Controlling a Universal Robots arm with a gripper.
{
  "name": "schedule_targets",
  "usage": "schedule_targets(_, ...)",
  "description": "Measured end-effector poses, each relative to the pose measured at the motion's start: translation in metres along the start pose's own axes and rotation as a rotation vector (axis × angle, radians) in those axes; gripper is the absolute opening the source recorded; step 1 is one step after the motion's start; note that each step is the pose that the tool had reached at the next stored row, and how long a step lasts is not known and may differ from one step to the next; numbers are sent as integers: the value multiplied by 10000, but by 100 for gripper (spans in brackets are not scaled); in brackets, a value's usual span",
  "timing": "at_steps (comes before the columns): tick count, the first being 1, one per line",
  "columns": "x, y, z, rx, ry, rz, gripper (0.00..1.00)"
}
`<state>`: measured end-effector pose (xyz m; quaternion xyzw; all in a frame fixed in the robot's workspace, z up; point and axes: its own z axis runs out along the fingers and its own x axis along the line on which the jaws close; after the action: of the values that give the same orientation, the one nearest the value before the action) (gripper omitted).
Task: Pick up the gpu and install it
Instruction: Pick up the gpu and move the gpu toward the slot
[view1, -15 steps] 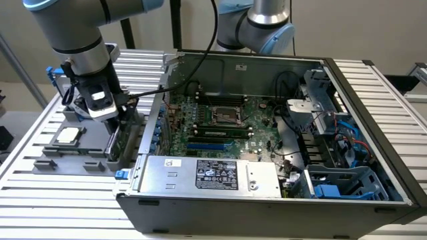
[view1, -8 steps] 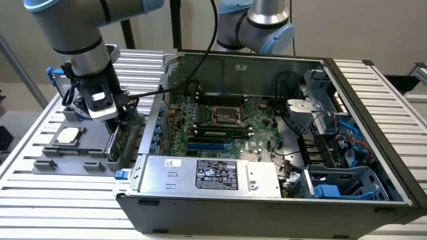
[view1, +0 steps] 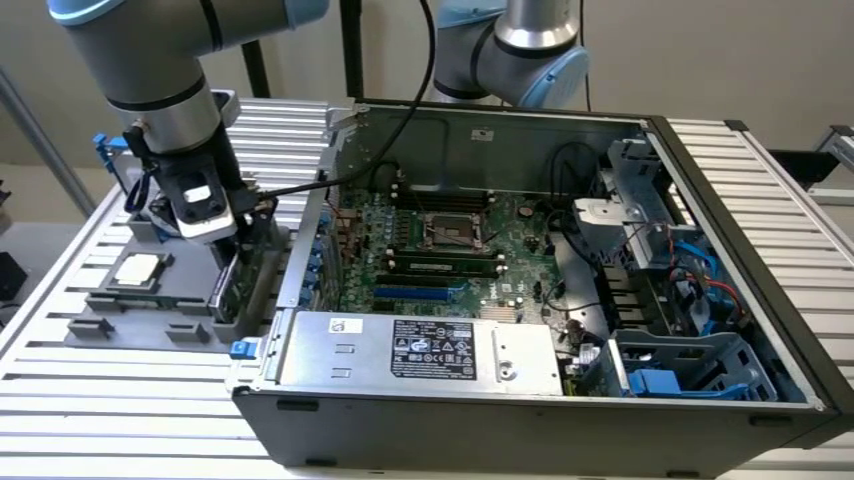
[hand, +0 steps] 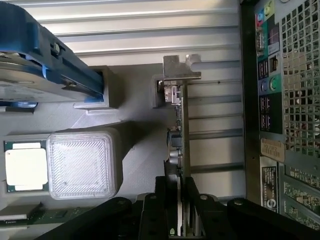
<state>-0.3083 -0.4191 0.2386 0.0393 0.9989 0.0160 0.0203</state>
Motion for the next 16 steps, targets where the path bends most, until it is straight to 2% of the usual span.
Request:
schedule_targets(7,0,1,3,-3,-3,-20,0)
schedule_targets(13,1,1,3,-33,20,-739,0)
schedule_targets(16,1,1,1,-39,23,-875,0)
